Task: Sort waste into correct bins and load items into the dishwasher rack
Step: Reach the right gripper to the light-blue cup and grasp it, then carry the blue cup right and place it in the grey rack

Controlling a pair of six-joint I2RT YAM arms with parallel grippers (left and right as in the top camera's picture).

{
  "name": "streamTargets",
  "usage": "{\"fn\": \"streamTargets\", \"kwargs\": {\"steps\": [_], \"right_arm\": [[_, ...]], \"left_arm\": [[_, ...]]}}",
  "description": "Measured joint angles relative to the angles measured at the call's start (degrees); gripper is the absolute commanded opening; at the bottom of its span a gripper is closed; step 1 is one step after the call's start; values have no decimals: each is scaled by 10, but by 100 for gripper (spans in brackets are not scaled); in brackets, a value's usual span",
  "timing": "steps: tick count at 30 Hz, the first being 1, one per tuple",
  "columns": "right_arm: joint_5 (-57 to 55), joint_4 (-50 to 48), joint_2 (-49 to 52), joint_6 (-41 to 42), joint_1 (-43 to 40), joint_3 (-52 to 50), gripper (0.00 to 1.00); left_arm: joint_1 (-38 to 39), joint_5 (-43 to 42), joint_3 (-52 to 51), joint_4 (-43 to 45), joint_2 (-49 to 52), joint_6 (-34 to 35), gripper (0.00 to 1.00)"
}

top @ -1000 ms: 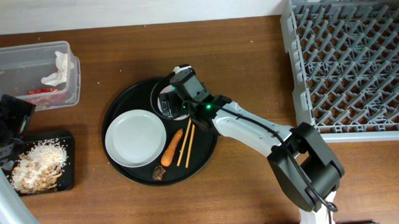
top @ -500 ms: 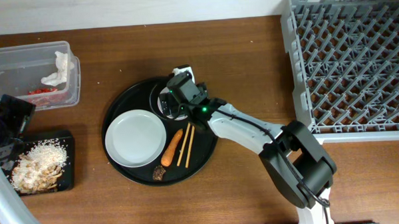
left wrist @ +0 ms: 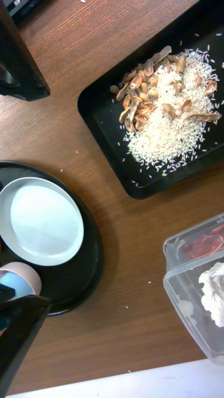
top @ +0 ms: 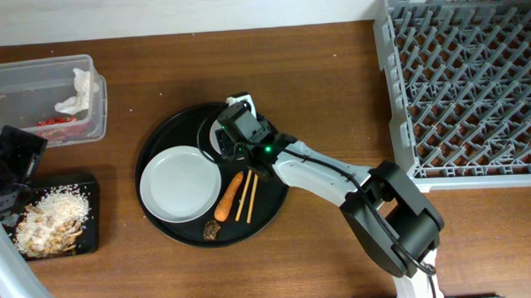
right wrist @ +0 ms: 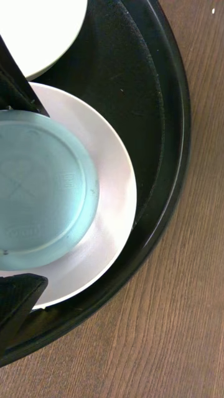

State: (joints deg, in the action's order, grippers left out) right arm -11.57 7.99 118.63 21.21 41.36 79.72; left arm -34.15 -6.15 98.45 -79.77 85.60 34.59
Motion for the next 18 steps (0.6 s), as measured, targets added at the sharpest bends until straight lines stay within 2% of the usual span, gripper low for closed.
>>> {"fn": "streamTargets", "kwargs": {"steps": [2, 5, 6, 7, 8, 13, 16, 18], "right_arm": [[0, 2, 0, 0, 0, 0, 66], [0, 34, 1, 4, 0, 29, 53], [0, 44, 1, 9, 0, 42, 54], [0, 61, 1, 10, 0, 56, 64], [0, 87, 2, 12, 0, 79, 69], [-5, 193, 2, 11, -8, 185, 68], [-4, 252, -8, 12, -51, 252, 69], [19, 294, -35, 12, -109, 280, 69]], "left_arm": [[0, 0, 0, 0, 0, 0, 99], [0, 0, 0, 0, 0, 0, 99], [0, 0, 0, 0, 0, 0, 99], [0, 0, 0, 0, 0, 0, 99], [0, 0, 0, 0, 0, 0, 99], [0, 0, 0, 0, 0, 0, 99], [0, 0, 0, 0, 0, 0, 99], [0, 0, 0, 0, 0, 0, 99]]}}
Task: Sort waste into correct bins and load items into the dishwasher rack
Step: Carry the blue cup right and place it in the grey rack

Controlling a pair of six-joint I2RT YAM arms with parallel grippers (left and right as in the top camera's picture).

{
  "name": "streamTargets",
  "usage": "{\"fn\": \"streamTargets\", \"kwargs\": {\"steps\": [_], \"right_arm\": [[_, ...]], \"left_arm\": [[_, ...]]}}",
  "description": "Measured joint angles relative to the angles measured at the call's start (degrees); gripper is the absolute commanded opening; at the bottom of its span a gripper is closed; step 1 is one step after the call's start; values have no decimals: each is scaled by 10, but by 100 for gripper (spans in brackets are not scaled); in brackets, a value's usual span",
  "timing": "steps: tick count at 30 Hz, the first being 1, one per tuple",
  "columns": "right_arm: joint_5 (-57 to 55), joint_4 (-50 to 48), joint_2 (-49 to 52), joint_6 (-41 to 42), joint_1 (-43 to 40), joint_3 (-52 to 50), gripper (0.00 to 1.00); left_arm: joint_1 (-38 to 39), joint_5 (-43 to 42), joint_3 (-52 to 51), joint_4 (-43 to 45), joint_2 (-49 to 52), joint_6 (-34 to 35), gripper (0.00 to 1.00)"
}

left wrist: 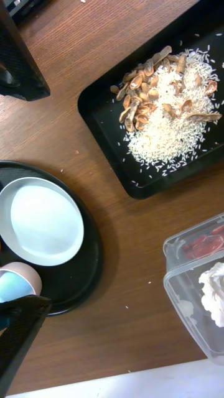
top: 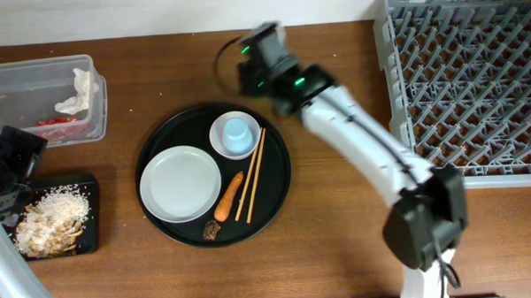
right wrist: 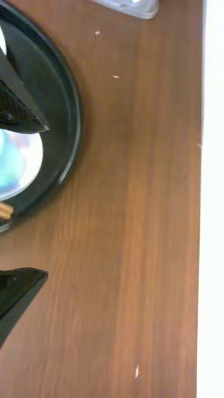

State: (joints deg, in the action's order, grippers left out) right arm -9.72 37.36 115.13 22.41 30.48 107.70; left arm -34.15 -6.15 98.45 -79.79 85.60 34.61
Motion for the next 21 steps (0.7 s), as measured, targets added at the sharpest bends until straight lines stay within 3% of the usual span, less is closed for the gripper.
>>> {"fn": "streamTargets", "kwargs": {"steps": [2, 5, 9, 13, 14, 18, 21], "right_arm": [[38, 51, -19, 1, -33, 11, 75], [56, 62, 8, -30, 20, 10, 87], [14, 44, 104, -31, 95, 7, 88], [5, 42, 163, -29, 109, -2, 88], [5, 42, 163, -29, 109, -2, 88], [1, 37, 163, -27, 114, -2, 61], [-1, 33, 163, -24, 114, -2, 59]], "left_arm": [[0, 0, 0, 0, 0, 0, 99], [0, 0, 0, 0, 0, 0, 99], [0, 0, 0, 0, 0, 0, 99], [0, 0, 0, 0, 0, 0, 99], [0, 0, 0, 0, 0, 0, 99], [0, 0, 0, 0, 0, 0, 99], [0, 0, 0, 0, 0, 0, 99]]}}
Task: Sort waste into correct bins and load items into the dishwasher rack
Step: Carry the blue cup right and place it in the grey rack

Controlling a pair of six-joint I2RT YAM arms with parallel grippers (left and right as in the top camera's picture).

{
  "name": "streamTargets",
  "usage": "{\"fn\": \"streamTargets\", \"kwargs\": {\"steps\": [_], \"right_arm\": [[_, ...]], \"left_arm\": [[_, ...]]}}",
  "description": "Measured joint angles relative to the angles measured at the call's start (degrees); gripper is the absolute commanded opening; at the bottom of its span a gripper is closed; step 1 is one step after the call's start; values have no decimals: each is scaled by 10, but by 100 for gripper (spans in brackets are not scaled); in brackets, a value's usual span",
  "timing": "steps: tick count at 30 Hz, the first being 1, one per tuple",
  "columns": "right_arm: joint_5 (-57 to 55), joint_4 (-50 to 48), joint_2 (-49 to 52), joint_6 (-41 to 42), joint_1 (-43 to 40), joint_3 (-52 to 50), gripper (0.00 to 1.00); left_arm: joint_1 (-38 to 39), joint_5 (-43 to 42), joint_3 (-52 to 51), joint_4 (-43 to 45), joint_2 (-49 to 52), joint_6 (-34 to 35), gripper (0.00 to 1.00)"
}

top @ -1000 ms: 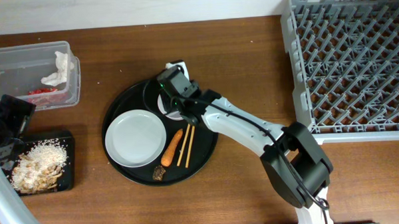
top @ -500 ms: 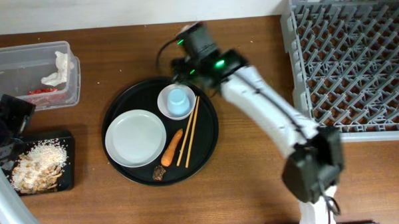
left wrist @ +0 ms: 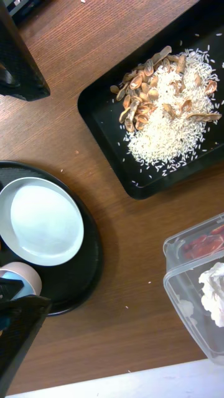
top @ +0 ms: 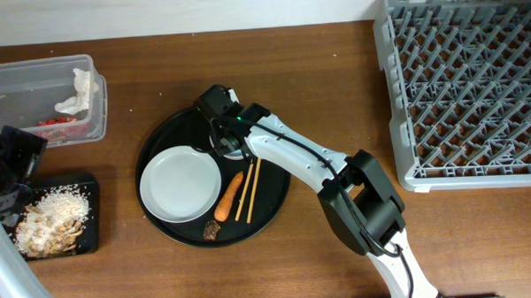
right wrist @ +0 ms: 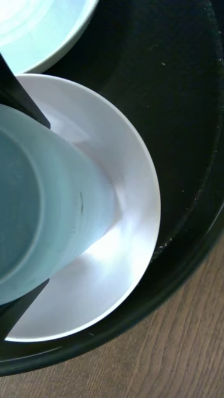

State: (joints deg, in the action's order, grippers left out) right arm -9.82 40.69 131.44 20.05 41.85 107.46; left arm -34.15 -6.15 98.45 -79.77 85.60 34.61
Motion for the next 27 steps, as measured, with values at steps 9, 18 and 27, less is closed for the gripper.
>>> {"fn": "streamTargets", "kwargs": {"steps": [9, 18, 27], "right_arm": [[-38, 83, -50, 3, -29, 93, 58], [-8, 188, -166, 3, -423, 182, 58], [33, 169, -137, -34, -755, 182, 59]], "left_arm": [[0, 0, 0, 0, 0, 0, 99], [0, 0, 0, 0, 0, 0, 99], [0, 0, 0, 0, 0, 0, 99]]}}
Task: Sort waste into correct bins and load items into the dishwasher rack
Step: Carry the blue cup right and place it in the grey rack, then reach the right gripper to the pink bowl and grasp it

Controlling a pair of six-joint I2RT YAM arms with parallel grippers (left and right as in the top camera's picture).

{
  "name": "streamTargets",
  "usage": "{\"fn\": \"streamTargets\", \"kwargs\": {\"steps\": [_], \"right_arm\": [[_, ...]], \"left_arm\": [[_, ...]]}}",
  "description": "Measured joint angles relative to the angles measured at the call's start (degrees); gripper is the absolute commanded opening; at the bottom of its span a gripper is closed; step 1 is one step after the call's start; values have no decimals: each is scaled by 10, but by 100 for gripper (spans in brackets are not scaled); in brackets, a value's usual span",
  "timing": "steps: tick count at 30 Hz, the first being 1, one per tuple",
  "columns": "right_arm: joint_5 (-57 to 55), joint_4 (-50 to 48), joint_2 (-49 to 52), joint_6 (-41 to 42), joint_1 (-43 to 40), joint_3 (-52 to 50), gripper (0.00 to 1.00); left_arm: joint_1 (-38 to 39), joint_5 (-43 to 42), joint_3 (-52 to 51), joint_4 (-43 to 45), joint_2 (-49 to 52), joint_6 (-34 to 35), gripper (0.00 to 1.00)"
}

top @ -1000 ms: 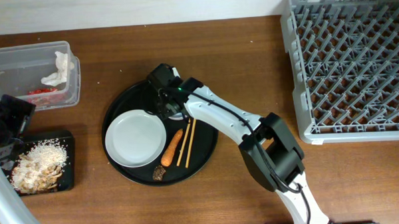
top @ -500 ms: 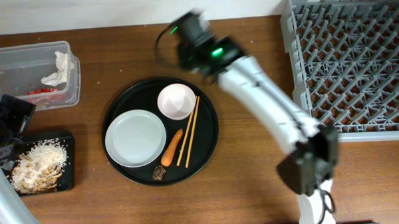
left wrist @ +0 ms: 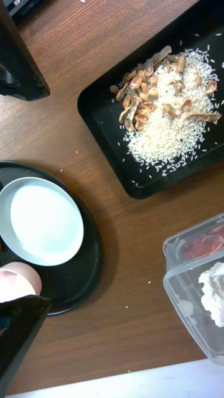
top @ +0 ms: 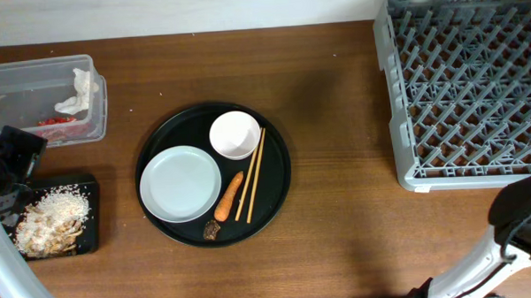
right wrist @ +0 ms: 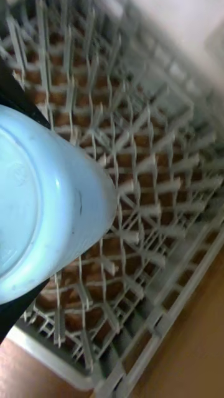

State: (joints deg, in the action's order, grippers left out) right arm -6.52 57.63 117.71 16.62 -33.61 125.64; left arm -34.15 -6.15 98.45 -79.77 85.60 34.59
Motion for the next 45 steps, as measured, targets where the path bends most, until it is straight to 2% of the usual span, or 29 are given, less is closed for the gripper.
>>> {"fn": "streamTargets", "kwargs": {"steps": [5, 6, 7, 8, 12, 16, 18, 22, 25, 27, 28, 29, 31, 34, 37, 41, 45], "right_arm": [[5, -9, 82, -8, -45, -1, 59], [5, -9, 89, -8, -54, -1, 64], [5, -10, 91, -8, -59, -1, 73], [5, -13, 91, -9, -64, -1, 77], [6, 4, 91, -14, -64, -1, 87], [9, 47, 91, -16, -64, -1, 83], [39, 68, 91, -16, -63, -1, 72], [184, 55, 36, -16, -40, -2, 73], [278, 41, -78, -15, 47, -2, 72], [305, 54, -136, -25, 158, 4, 72], [311, 59, -144, -32, 219, 6, 64], [305, 60, -141, -37, 291, 6, 52], [277, 57, -118, -39, 390, 6, 41], [191, 32, -44, -42, 535, 6, 40], [149, -17, 77, -30, 658, 5, 38], [101, -42, 169, -5, 730, 4, 37], [75, -57, 208, 13, 761, 3, 37]], "left_arm": [[0, 0, 0, 0, 0, 0, 99], [0, 0, 0, 0, 0, 0, 99], [0, 0, 0, 0, 0, 0, 99], [0, 0, 0, 0, 0, 0, 99], [0, 0, 0, 0, 0, 0, 99], [0, 0, 0, 0, 0, 0, 99], [0, 0, 0, 0, 0, 0, 99], [0, 0, 0, 0, 0, 0, 99], [0, 0, 0, 0, 0, 0, 99], [0, 0, 0, 0, 0, 0, 99], [0, 0, 0, 0, 0, 0, 99], [0, 0, 0, 0, 0, 0, 99], [0, 0, 0, 0, 0, 0, 99], [0, 0, 0, 0, 0, 0, 99], [0, 0, 0, 0, 0, 0, 99], [0, 0, 0, 0, 0, 0, 99], [0, 0, 0, 0, 0, 0, 99]]}}
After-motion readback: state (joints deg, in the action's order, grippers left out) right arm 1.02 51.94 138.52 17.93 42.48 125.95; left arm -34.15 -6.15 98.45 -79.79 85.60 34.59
